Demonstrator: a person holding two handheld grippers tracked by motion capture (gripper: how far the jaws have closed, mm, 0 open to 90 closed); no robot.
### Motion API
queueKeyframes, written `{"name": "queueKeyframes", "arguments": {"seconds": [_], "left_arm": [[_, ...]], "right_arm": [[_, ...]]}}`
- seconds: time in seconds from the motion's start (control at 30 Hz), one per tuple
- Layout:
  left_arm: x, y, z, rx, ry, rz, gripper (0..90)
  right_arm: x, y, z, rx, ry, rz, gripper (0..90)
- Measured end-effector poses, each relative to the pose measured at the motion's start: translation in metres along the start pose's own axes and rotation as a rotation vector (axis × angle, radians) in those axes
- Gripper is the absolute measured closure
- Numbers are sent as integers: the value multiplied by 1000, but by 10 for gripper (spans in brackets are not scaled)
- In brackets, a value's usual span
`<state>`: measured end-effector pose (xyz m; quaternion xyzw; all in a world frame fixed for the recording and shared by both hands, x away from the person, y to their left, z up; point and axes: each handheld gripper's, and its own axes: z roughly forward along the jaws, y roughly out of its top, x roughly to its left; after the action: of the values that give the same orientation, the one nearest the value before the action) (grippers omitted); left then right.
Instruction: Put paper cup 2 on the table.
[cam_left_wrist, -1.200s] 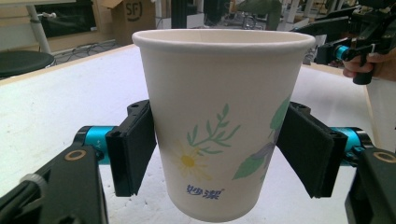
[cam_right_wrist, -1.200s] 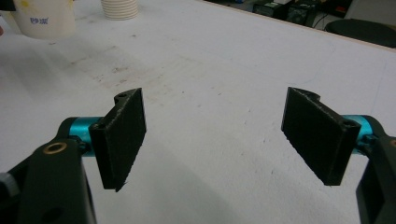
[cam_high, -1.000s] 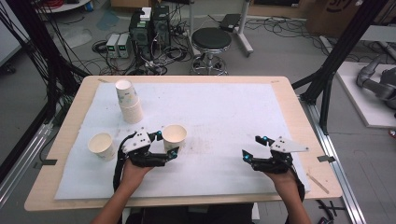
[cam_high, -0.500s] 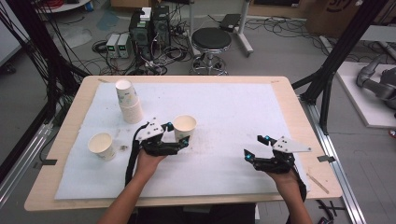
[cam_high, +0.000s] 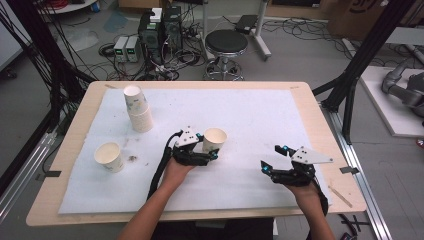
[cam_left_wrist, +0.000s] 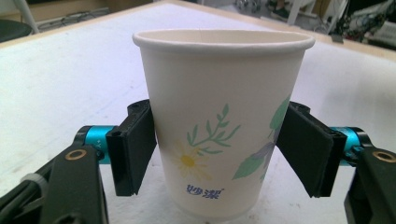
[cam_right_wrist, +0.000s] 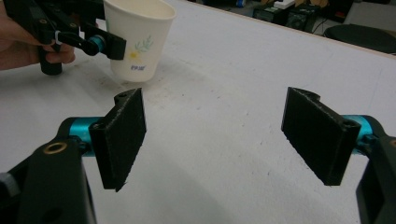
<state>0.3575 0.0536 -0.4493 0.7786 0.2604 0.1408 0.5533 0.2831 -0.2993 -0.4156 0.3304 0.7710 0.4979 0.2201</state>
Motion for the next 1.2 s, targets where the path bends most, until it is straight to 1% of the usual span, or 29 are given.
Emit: {"name": "queueKeyframes", "arguments": {"seconds": [0.07, 0.13, 0.2, 0.23, 0.33, 0.43, 0.53, 0.67, 0.73, 0.8, 0.83, 0.87, 0.9, 0.93, 1.0, 1.07, 1.2], "left_arm": [[-1, -2, 4, 27, -6, 5, 299], [-2, -3, 5, 55, 2, 17, 301], [-3, -2, 5, 62, 7, 20, 303], [-3, -2, 4, 71, 16, 23, 304], [-3, -3, 1, 112, 31, 30, 305], [-4, -5, -3, 130, 34, 39, 306], [-3, -7, -7, 145, 30, 34, 309], [-5, -7, -8, 159, 38, 47, 309], [-5, -7, -8, 162, 38, 45, 304], [-4, -8, -9, 162, 28, 28, 290], [-4, -8, -9, 159, 21, 19, 259], [-4, -8, -10, 160, 19, 19, 228], [-5, -7, -12, 153, 19, 21, 218], [-5, -7, -15, 136, 18, 24, 213], [-5, -7, -22, 113, 28, 26, 200], [-5, -8, -29, 91, 32, 14, 179], [0, -12, -47, 37, 21, -4, 175]], "right_arm": [[0, 0, 0, -1, 0, -1, 226], [1, 1, 0, -2, 1, 0, 226], [1, 1, -1, 0, 2, -3, 226], [1, 1, -1, 0, 4, -1, 226], [1, 0, -1, 3, 3, -1, 226], [1, 1, -1, -1, 0, -1, 226], [2, 1, -1, 1, 0, 0, 226], [2, 1, -1, 2, 3, -4, 226], [2, 1, -2, 4, 2, -3, 226], [1, 1, -2, 2, -1, -3, 225], [2, 0, -3, 5, -1, 0, 225], [1, 0, -3, 4, -2, -2, 226], [1, 0, -3, 5, -2, 1, 226], [0, 0, -3, 4, -1, 2, 226], [0, -1, -3, 8, -2, 0, 226], [0, -1, -4, 10, 2, 0, 226], [-1, -2, -6, 5, -1, 1, 225]]}}
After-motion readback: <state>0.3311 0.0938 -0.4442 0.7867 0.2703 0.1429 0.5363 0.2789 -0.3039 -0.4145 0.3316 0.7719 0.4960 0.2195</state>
